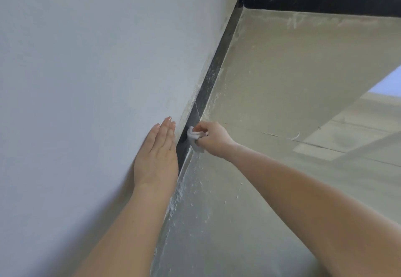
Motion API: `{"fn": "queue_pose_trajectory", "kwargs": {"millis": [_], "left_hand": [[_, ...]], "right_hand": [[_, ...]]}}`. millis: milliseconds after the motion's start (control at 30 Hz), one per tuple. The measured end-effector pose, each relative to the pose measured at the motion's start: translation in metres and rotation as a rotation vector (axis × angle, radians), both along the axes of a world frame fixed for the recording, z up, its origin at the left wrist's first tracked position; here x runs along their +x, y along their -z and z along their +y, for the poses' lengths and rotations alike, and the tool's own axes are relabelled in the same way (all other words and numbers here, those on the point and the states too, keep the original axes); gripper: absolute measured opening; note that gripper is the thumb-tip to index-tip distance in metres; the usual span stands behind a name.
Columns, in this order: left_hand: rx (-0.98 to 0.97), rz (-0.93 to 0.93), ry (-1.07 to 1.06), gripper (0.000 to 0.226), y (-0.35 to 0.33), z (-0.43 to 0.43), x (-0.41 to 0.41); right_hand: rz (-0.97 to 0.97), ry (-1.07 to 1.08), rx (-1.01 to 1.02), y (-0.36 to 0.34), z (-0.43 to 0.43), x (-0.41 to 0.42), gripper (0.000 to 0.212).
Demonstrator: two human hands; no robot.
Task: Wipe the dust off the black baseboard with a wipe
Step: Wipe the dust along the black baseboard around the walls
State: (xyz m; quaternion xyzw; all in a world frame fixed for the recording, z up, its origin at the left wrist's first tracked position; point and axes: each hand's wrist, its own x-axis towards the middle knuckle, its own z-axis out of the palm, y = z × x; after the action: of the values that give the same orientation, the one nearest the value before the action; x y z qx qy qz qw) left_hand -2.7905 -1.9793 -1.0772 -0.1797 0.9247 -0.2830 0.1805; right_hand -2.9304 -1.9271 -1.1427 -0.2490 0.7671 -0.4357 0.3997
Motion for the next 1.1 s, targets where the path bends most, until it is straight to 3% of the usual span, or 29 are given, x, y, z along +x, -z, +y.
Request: {"fn": "queue_pose_trajectory", "kwargs": {"millis": [133,333,467,600,767,833,933,1100], "left_hand": [[0.045,0.042,-0.039,0.060,0.003,-0.002,-0.009],[0.110,0.071,-0.043,0.057,-0.005,-0.007,-0.022],[0.128,0.100,-0.030,0.055,-0.008,-0.008,-0.035],[0.106,0.086,0.001,0.055,0.005,-0.010,-0.045],[0.004,-0.042,0.052,0.069,0.018,-0.017,-0.051],[-0.023,-0.107,0.043,0.070,0.018,-0.018,-0.056],[-0.069,-0.154,0.060,0.070,0.009,-0.023,-0.071],[-0.159,0.030,0.097,0.058,-0.003,-0.049,-0.118]], "right_hand": [[0.265,-0.047,0.167,-0.037,-0.009,-0.046,0.018],[0.728,-0.492,0.520,-0.157,-0.044,-0.103,0.021],[0.748,-0.577,0.515,-0.160,-0.052,-0.096,0.029],[0.317,-0.470,0.483,-0.079,-0.038,-0.075,0.016],[-0.597,-0.204,0.341,0.015,-0.017,-0.026,0.025],[-0.827,-0.143,0.261,0.023,-0.022,-0.015,0.025],[-0.929,0.010,0.210,0.020,-0.036,-0.033,0.024],[-1.012,0.301,0.102,0.012,-0.058,-0.108,0.022]]}}
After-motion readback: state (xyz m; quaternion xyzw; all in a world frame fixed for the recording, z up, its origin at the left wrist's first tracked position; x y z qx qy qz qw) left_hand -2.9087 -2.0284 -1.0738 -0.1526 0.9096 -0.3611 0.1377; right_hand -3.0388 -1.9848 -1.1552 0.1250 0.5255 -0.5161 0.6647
